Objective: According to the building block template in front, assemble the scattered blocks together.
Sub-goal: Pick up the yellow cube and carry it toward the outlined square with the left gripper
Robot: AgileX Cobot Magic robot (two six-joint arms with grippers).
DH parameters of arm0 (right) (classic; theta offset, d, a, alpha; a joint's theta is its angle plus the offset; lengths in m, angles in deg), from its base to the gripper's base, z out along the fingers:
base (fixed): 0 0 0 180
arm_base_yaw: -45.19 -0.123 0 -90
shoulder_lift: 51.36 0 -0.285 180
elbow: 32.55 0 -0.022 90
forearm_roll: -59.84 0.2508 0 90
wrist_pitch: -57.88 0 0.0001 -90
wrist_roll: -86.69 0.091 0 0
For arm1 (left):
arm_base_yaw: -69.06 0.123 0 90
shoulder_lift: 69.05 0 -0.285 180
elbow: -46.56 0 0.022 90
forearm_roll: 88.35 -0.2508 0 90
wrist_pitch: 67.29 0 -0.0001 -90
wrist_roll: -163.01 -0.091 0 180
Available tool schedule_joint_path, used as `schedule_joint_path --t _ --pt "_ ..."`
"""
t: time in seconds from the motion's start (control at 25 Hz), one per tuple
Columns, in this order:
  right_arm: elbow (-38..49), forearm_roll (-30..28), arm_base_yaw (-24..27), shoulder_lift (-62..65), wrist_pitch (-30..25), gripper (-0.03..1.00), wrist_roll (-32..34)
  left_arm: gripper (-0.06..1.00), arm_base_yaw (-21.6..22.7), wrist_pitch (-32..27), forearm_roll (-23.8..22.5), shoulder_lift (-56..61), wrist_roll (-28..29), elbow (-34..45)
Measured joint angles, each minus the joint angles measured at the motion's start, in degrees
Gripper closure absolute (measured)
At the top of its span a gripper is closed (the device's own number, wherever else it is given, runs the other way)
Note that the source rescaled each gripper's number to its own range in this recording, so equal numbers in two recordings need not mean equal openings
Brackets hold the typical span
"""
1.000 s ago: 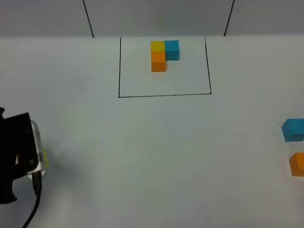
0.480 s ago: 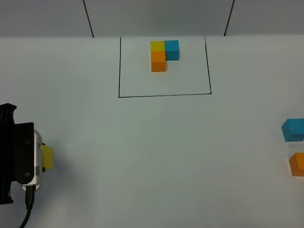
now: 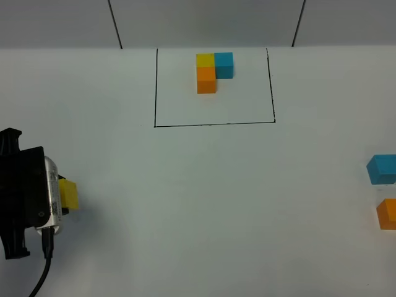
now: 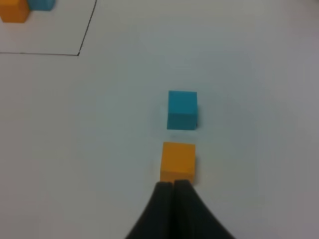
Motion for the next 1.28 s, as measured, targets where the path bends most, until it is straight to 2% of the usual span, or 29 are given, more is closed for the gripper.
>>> schedule_joint_path --t 0.36,0.84,1.28 --pt "0.0 0.0 0.0 0.0 0.0 0.97 0.0 0.38 -0.73 -0.23 2.96 0.0 0.26 0.0" --pt "0.0 0.0 0.0 0.0 0.0 0.97 0.0 0.38 -8.45 3.73 5.99 -0.95 2.36 0.0" --pt "0.0 0.0 0.0 0.0 0.0 0.97 0.0 0.38 -18.67 7.43 9.01 -11.3 4.8 -4.91"
